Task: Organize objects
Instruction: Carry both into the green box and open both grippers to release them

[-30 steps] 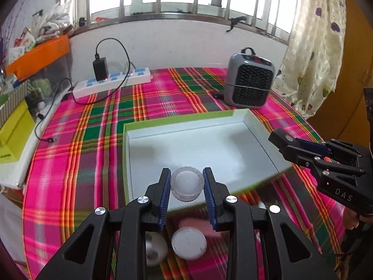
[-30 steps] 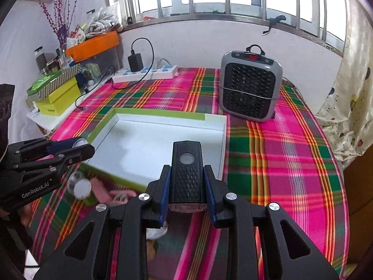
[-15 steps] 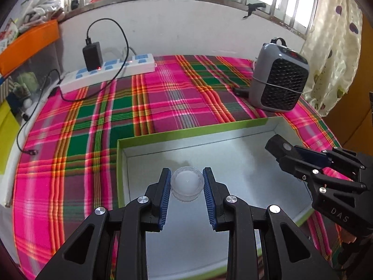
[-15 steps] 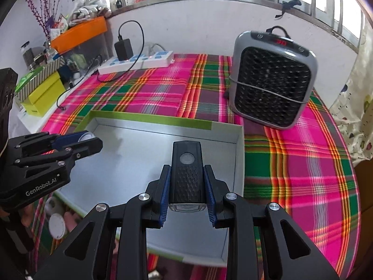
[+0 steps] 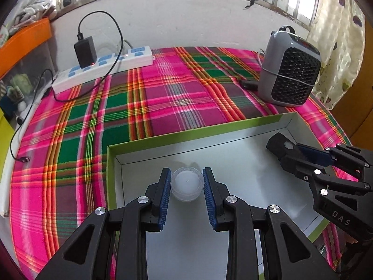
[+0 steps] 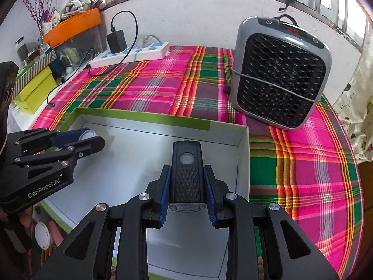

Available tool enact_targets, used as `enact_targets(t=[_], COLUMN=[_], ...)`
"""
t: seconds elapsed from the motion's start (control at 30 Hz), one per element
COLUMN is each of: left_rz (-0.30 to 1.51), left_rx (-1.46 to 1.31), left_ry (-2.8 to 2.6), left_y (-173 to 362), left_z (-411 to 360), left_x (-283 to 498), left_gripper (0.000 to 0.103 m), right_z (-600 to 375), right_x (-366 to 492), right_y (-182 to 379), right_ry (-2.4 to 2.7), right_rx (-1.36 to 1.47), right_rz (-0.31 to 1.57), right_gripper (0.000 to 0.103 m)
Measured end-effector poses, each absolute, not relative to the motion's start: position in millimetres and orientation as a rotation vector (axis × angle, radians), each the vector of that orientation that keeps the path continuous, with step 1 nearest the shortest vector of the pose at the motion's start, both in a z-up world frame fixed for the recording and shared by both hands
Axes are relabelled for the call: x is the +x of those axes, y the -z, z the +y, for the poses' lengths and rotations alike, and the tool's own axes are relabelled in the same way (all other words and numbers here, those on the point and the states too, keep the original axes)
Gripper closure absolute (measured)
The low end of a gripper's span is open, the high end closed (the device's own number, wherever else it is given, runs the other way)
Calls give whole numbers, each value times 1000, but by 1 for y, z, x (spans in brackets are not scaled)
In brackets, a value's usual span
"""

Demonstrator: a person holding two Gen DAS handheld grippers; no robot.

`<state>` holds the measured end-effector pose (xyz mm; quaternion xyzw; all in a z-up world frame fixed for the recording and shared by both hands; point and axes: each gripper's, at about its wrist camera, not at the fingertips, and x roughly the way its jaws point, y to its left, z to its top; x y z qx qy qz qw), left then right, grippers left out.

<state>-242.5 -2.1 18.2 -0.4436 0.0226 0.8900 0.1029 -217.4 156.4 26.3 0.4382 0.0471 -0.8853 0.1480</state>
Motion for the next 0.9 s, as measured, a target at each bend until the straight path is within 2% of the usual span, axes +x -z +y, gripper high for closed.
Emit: enact_targets(t=[0.7,0.9], left_rz=[112,86], left_rx=[-1320,-1329], left_ry=[-2643,-2640], left_y=[-13,-12], left_z=[0,-3], left_x=[-245,-245], left_gripper=[77,71], right_z=[155,155], right_x=[-221,-221], right_y=[-22,-22], right_ry=[2546,2553], right_rx=[1263,1262], right_rz=[132,128], right_gripper=[75,74])
